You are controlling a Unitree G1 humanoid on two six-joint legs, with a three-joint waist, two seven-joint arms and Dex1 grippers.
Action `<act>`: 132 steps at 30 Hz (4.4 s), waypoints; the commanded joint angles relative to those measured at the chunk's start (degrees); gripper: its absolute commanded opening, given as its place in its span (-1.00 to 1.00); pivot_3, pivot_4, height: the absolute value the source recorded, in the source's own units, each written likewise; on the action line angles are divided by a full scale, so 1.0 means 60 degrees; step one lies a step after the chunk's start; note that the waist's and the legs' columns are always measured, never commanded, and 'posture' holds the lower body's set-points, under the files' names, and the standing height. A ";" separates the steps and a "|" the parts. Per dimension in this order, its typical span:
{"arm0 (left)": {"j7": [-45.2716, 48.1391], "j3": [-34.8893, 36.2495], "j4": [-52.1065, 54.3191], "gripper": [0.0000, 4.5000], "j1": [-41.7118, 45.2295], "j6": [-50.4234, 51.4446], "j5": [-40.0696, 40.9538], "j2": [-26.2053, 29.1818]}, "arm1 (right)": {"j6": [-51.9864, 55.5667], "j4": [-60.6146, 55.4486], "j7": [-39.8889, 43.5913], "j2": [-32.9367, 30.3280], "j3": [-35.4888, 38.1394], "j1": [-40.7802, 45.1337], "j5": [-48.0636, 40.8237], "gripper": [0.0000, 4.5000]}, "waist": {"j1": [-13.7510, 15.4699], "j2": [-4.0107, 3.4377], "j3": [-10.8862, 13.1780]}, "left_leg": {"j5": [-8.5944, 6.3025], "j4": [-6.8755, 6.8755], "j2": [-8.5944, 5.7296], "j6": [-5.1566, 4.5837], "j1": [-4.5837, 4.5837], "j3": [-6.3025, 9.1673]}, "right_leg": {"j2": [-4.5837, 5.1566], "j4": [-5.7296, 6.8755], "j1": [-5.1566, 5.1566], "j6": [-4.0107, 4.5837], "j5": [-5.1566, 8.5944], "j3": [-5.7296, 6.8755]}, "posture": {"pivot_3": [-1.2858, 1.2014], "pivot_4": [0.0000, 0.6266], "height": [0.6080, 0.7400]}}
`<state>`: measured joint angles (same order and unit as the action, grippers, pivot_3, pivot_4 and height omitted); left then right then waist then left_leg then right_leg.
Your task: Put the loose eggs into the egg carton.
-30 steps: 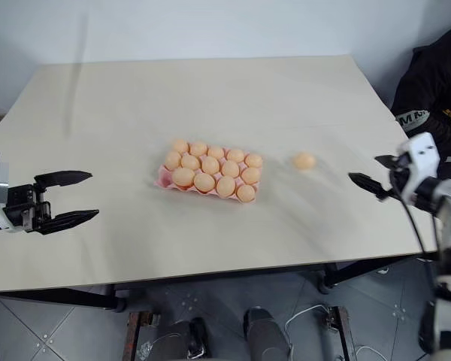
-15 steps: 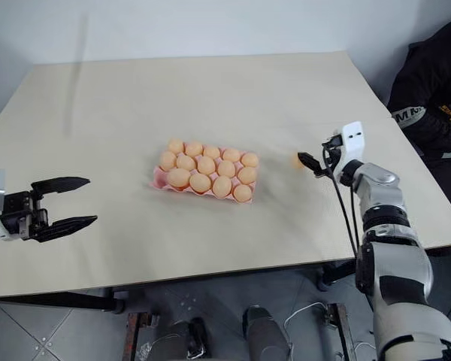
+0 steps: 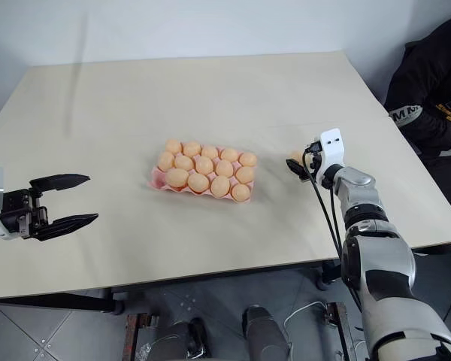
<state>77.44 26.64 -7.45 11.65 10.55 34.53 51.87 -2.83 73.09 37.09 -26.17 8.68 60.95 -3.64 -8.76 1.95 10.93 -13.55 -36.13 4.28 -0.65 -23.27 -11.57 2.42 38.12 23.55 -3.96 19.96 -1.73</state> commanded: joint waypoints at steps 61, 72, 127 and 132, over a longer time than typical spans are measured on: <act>-0.0741 0.1842 0.1282 1.00 -0.1815 -0.0161 0.0425 0.0094 | 0.0479 -0.2536 -0.0886 0.6471 -0.3820 0.2059 0.0934 -0.33 | -0.0404 0.0038 -0.0017 | -0.0007 0.0032 0.0007 0.0083 -0.0009 0.0025 | 0.0012 0.0054 0.0035 0.0044 0.0021 0.0036 | 0.03 -0.52 1.00; -0.0815 0.1723 0.1247 1.00 -0.1690 -0.0221 0.0399 0.0031 | 0.0513 -0.2323 -0.0966 0.7113 -0.4126 0.2218 0.1193 -0.33 | -0.0438 0.0038 -0.0015 | -0.0004 0.0044 0.0009 0.0087 -0.0009 0.0025 | 0.0009 0.0051 0.0039 0.0052 0.0026 0.0038 | 0.03 -0.52 1.00; -0.1139 0.1706 0.0876 1.00 -0.1515 -0.0424 0.0210 0.0100 | 0.4770 -1.0258 0.2267 0.4553 -0.4059 0.0188 -0.1419 0.98 | -0.0280 0.0049 -0.0023 | 0.0006 0.0128 0.0011 0.0079 -0.0017 0.0065 | 0.0025 -0.0036 0.0024 0.0058 0.0029 0.0121 | 0.03 -0.52 1.00; -0.1257 0.1317 0.0438 1.00 -0.0999 -0.0414 0.0030 0.0209 | 0.5538 -1.1885 0.2625 0.2852 -0.3613 -0.0903 -0.1796 0.98 | -0.0077 0.0049 -0.0022 | 0.0010 0.0121 0.0004 0.0070 -0.0021 0.0067 | 0.0045 -0.0049 0.0023 0.0059 0.0030 0.0163 | 0.03 -0.52 1.00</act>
<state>70.66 34.56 -4.25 4.38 8.66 35.26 52.14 29.19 6.88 52.27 -7.77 -15.63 55.71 -12.22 -9.22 2.25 10.80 -13.48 -35.41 4.31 -0.24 -23.40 -11.16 2.70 37.85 23.69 -3.59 20.14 -0.72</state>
